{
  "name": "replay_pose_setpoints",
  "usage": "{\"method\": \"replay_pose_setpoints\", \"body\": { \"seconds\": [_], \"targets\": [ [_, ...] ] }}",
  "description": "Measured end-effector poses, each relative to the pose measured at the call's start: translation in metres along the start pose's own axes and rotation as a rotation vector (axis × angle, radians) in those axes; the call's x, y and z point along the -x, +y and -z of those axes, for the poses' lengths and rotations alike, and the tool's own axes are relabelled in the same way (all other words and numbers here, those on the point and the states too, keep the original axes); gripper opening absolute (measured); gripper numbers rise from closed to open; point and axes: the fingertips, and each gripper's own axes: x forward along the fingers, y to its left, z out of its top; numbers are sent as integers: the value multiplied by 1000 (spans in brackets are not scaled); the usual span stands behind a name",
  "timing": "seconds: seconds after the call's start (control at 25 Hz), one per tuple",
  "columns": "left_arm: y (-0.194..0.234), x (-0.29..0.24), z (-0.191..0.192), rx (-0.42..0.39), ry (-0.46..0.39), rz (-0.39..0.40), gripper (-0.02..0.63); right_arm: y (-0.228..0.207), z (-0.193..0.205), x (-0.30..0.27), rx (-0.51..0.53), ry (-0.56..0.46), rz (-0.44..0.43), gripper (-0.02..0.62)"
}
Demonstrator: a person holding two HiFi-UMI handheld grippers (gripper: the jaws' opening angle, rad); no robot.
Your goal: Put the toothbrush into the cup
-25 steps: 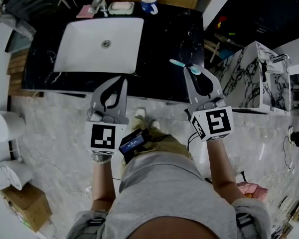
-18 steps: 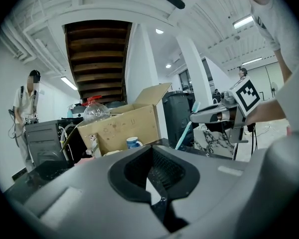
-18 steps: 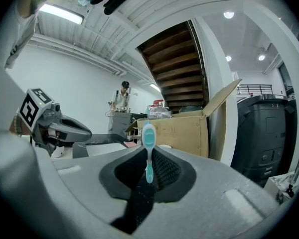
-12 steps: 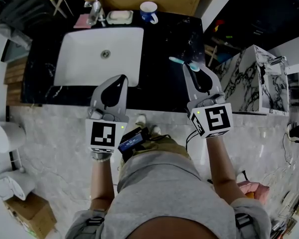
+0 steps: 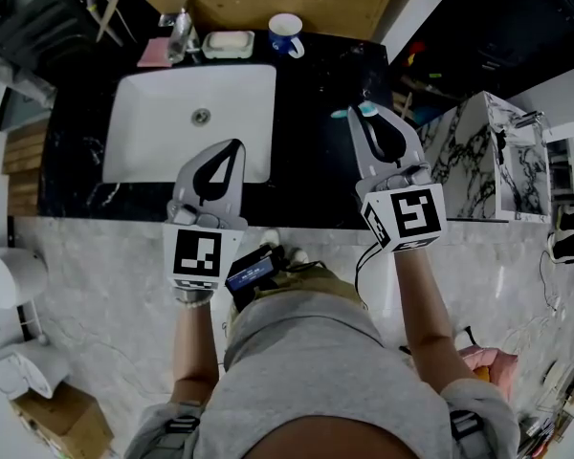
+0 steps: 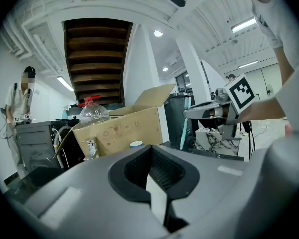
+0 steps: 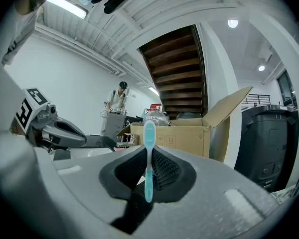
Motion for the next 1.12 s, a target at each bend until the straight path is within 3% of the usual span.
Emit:
{"method": "replay_pose_setpoints", "body": {
  "seconds": [1.12],
  "targets": [
    [36, -20, 28, 41, 49, -14, 11, -41, -5, -97, -35, -29, 29, 31]
  ]
}}
